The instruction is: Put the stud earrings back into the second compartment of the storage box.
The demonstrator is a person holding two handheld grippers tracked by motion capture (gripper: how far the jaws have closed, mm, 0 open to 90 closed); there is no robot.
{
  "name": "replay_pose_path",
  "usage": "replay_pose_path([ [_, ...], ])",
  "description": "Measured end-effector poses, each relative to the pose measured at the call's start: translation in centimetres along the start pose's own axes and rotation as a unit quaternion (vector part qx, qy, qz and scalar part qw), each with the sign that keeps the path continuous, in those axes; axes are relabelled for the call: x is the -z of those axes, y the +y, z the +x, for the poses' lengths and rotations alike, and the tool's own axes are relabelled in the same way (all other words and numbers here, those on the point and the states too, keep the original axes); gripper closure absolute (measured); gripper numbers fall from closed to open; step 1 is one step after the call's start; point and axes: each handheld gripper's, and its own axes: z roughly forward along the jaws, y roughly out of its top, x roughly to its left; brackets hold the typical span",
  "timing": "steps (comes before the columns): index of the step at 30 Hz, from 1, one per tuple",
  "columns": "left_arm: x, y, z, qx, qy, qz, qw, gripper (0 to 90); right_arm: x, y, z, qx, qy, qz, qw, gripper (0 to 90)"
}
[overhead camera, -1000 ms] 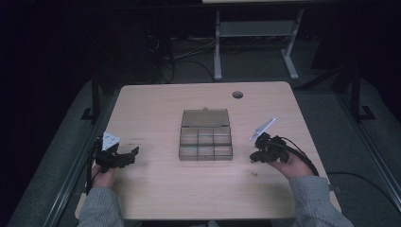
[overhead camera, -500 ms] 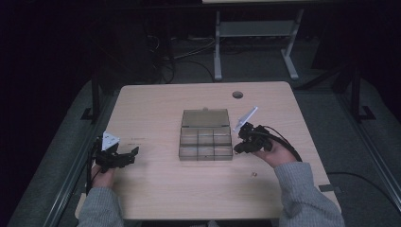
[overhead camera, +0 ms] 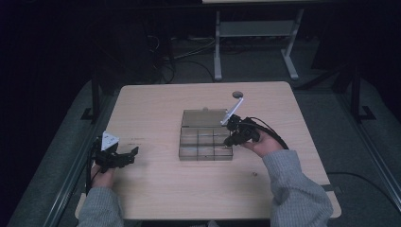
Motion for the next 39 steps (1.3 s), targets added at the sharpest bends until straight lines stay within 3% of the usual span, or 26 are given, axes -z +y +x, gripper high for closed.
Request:
replay_pose_path([
  [14,0.0,0.0,0.0,0.002,-0.001,-0.001,1.0,13.8,-2.1,4.1,-1.2,0.009,0.018,0.008,0.9998,88.0],
  [22,0.0,0.0,0.1,0.004,-0.002,-0.003,1.0,13.8,-3.4,6.1,-1.8,0.01,0.017,0.026,0.9995,88.0],
  [39,-0.1,0.0,0.1,0.004,-0.003,-0.004,1.0,13.8,-6.5,7.6,-3.5,-0.015,0.024,0.034,0.999,88.0],
])
